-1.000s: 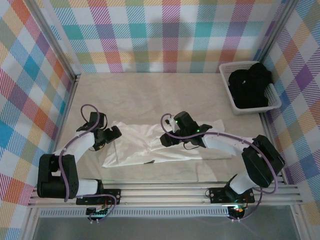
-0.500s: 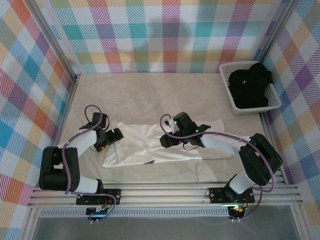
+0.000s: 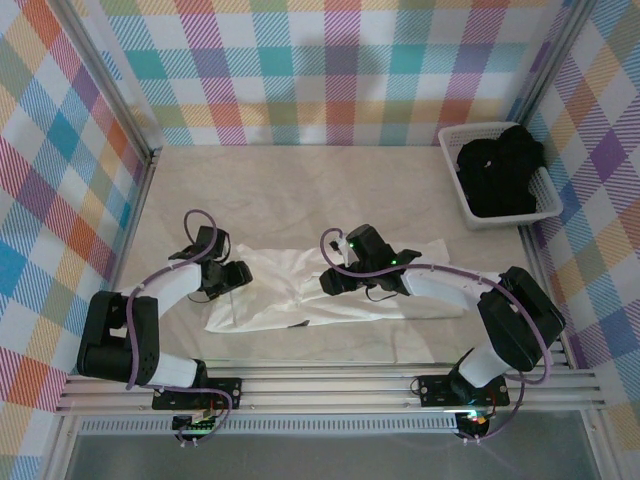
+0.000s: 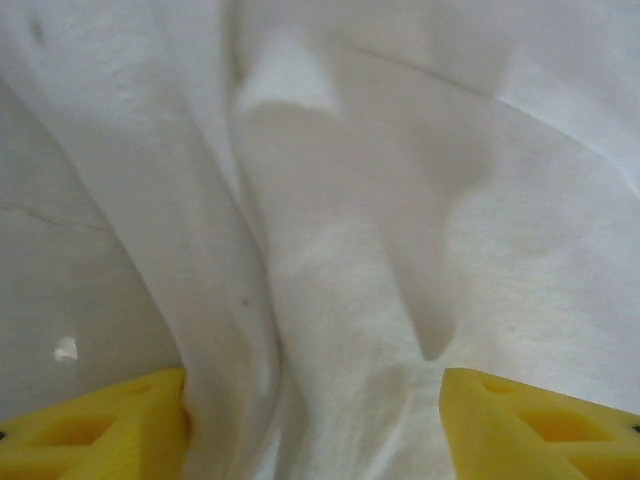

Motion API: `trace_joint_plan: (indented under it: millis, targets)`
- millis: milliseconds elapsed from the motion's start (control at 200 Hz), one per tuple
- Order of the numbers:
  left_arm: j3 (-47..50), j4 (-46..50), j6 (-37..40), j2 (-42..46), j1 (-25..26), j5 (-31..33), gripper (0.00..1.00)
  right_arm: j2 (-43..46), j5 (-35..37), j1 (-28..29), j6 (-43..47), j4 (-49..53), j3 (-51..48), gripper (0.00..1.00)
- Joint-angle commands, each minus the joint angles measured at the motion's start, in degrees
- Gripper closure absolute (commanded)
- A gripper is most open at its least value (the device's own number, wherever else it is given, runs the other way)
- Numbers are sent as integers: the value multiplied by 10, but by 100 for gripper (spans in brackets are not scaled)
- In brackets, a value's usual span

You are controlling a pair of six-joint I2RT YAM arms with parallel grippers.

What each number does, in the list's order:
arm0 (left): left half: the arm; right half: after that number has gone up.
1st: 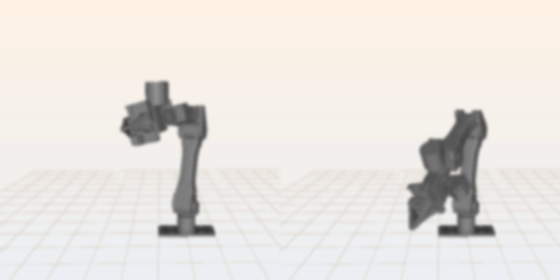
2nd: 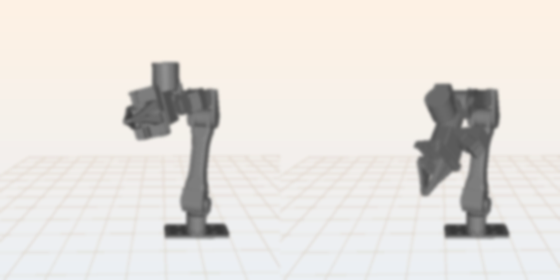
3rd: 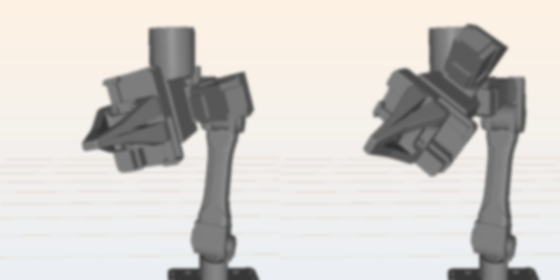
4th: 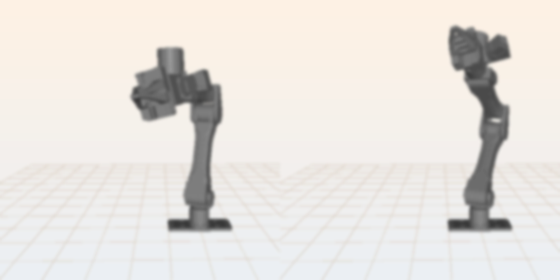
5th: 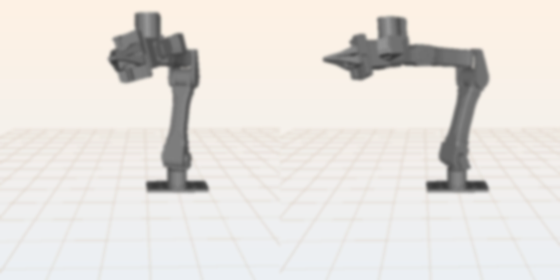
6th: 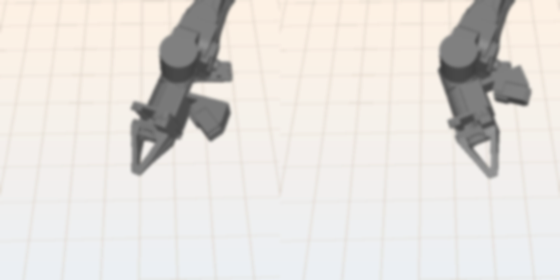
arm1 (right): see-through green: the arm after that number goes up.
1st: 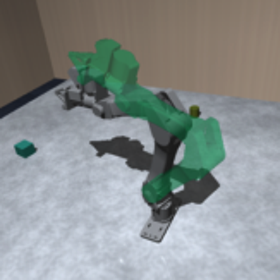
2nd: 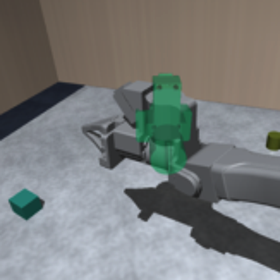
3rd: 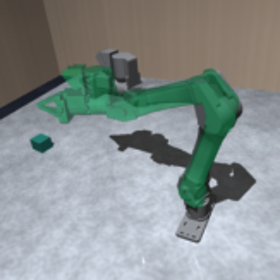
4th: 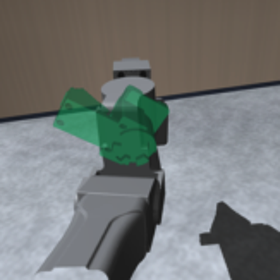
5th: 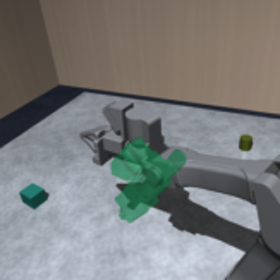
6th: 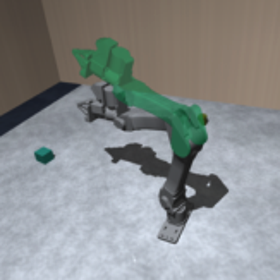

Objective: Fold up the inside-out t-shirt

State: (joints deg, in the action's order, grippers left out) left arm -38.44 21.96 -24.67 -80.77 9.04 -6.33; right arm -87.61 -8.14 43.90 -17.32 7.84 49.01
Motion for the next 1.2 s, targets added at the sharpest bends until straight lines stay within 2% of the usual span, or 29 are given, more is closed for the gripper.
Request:
trace_joint_plan:
  millis: [0,145,300,365,510,645,760,870,1075,1125,1195]
  targets:
    - [20,-30,-14,-10,26,-115,45,3,-5,1,-7,-10,-7,36]
    - [23,-47,-15,-11,27,-108,63,1,-4,1,-9,-9,-6,36]
    - [20,-52,-8,-1,27,-90,85,1,4,1,-8,-3,-6,36]
    - [12,-46,-3,4,26,-71,100,3,8,1,-5,3,-3,36]
    - [-16,-17,-8,35,20,-27,100,24,31,-5,12,23,1,36]
    - [-74,68,0,62,3,64,100,60,34,-38,22,26,-10,35]
    - [-147,147,33,51,-24,134,100,75,14,-74,25,19,-15,34]
    - [-236,221,81,5,-50,207,100,66,-15,-111,17,24,-1,34]
    - [-411,326,198,-121,-105,431,100,27,-20,-135,9,68,41,34]
    - [-447,337,214,-146,-106,448,100,20,-27,-135,8,70,47,35]
    - [-484,352,215,-166,-104,430,100,11,-42,-135,5,71,54,35]
